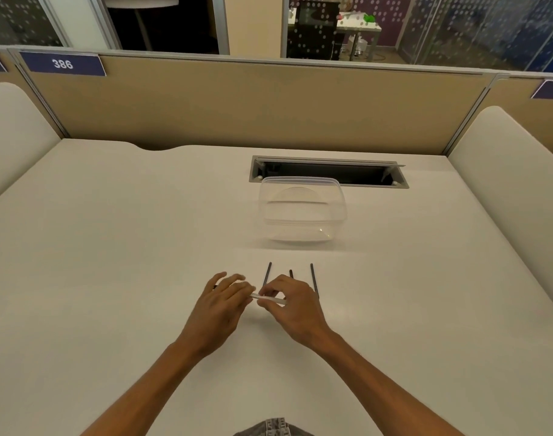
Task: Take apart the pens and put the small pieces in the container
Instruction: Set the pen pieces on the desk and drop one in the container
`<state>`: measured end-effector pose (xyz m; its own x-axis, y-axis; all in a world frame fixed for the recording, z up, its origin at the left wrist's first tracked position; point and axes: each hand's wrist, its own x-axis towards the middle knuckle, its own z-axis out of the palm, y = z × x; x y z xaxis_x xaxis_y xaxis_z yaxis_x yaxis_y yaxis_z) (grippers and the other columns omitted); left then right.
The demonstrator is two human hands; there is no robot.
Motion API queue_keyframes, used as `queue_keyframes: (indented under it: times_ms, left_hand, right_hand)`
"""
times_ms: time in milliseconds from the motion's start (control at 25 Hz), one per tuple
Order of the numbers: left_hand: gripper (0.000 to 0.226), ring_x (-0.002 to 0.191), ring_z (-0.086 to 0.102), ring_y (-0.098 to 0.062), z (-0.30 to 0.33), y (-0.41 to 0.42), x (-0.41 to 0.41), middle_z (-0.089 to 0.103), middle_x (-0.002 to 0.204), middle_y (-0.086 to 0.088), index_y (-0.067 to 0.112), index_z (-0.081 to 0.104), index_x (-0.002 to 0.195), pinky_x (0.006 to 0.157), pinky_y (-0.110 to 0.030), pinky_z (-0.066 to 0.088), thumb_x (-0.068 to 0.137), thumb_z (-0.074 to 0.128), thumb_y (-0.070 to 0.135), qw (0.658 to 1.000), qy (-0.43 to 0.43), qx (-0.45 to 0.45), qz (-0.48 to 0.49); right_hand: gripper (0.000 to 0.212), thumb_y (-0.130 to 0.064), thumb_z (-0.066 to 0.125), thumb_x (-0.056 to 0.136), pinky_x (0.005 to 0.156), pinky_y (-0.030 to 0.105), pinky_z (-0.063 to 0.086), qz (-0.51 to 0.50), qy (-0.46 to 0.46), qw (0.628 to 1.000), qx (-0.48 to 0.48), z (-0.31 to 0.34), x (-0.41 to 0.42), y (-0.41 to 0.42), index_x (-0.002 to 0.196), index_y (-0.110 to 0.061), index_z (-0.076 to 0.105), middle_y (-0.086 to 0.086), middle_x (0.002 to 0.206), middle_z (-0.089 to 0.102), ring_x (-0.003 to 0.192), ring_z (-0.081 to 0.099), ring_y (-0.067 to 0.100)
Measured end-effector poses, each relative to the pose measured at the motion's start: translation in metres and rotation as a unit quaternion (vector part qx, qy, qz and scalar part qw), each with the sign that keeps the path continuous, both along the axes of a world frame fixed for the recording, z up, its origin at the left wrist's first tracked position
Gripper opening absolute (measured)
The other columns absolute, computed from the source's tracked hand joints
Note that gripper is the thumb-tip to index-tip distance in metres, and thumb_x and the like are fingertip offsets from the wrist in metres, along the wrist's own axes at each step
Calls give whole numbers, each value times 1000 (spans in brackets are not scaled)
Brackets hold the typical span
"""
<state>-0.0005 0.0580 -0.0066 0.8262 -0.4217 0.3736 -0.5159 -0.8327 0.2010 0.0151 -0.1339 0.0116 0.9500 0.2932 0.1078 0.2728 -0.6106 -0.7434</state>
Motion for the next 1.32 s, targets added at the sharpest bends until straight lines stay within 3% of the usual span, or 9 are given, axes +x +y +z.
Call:
queue_keyframes:
  times_ms: [120,240,360,520,640,800,920,1080,1320]
  left_hand:
    - [49,89,65,-23,-1,4,0,71,98,-3,11,69,102,95,-33,44,101,26,35,999,43,-25,-9]
    - [41,81,61,-24,0,13,-3,69,92,-2,10,68,99,81,-35,49,99,33,32,997,66,-30,2]
    - [35,76,60,-24,0,20,-6,68,88,-1,11,68,99,74,-36,52,97,38,28,998,54,-27,17]
    - [31,75,60,-23,-5,25,-9,69,89,1,14,68,99,79,-30,46,96,41,27,999,35,-24,17]
    - [29,75,60,-23,-6,29,-10,69,89,1,14,67,99,82,-27,42,96,42,27,999,32,-29,17]
    - [28,74,60,-25,-2,32,-9,68,88,1,14,67,100,83,-26,41,96,42,27,998,29,-41,24]
    - [29,74,59,-24,4,29,-6,69,89,1,13,68,102,80,-27,42,96,44,28,996,29,-76,40]
    - [28,78,59,-22,9,21,0,69,92,2,13,67,105,81,-27,42,95,45,27,994,27,-97,38]
    - [28,80,59,-21,16,10,8,69,94,3,13,67,106,83,-28,42,96,45,27,994,32,-103,34]
  right_hand:
    - [22,-44,72,80,73,19,50,-4,45,999,29,-4,7,2,92,-26,72,-13,88,72,82,64,2]
    - [28,-49,67,82,67,18,46,-103,113,984,90,-3,29,5,86,-23,75,-11,81,74,76,65,1]
    - [23,-39,63,85,69,28,47,-156,98,981,-60,-5,54,10,81,-20,75,-7,81,74,75,66,13]
    - [23,-35,63,80,74,33,39,-147,97,955,-238,-13,72,27,77,-13,65,2,81,72,78,66,25]
    - [17,-27,65,77,70,33,30,-154,106,949,-254,-19,77,34,75,-16,53,4,87,70,82,65,27]
    - [19,-28,66,77,73,32,40,-143,114,958,-219,-13,79,30,84,-11,68,5,86,72,82,67,27]
    - [23,-35,67,78,70,33,50,-133,52,975,-170,15,88,15,77,-13,72,4,74,73,76,67,26]
    - [23,-31,63,86,76,38,49,-125,-129,959,-218,57,128,-6,90,-11,73,9,78,74,74,65,29]
    - [27,-35,61,91,87,37,39,-19,-150,932,-329,80,189,-20,105,-14,70,6,95,74,86,64,25]
